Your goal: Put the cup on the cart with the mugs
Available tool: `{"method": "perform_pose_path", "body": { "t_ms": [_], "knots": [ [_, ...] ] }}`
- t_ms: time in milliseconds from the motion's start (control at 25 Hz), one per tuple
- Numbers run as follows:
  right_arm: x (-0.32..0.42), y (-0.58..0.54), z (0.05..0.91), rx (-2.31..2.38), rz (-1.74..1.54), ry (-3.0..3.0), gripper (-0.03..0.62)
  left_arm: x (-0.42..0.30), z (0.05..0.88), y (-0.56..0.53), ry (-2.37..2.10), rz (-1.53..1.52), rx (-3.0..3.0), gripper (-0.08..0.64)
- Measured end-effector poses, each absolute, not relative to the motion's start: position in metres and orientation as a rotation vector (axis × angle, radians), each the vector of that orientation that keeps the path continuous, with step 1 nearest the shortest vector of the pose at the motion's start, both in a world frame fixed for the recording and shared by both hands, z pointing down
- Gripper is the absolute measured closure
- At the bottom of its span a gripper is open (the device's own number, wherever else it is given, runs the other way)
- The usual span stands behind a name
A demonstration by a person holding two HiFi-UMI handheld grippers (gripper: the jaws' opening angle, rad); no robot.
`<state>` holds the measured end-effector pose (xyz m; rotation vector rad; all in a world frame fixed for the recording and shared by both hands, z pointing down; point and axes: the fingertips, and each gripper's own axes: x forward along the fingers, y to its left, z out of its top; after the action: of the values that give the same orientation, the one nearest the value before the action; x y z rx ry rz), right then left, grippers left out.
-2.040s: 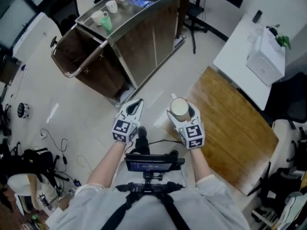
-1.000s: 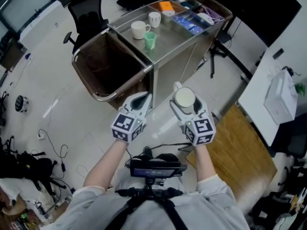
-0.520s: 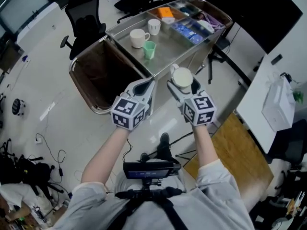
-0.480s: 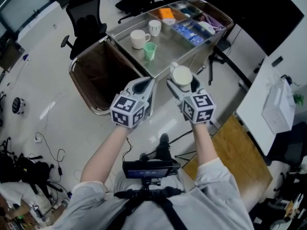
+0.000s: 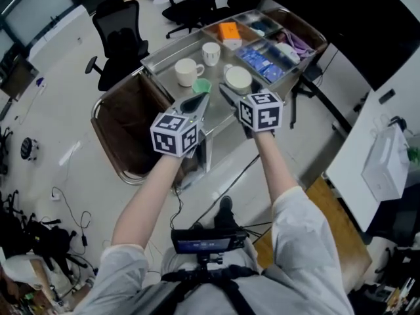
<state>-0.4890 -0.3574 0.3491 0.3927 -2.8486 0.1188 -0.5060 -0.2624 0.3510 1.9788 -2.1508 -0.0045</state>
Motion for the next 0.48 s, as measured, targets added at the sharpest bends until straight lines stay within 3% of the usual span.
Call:
{"method": "perform_pose_path", "body": {
  "t_ms": [480],
  "knots": [
    [-0.577,-0.427,0.387,0.377,0.188,-2.693,0.196,-0.549,0.369,-0.312,-2.150,-0.061,1.866,0.548]
  ]
}}
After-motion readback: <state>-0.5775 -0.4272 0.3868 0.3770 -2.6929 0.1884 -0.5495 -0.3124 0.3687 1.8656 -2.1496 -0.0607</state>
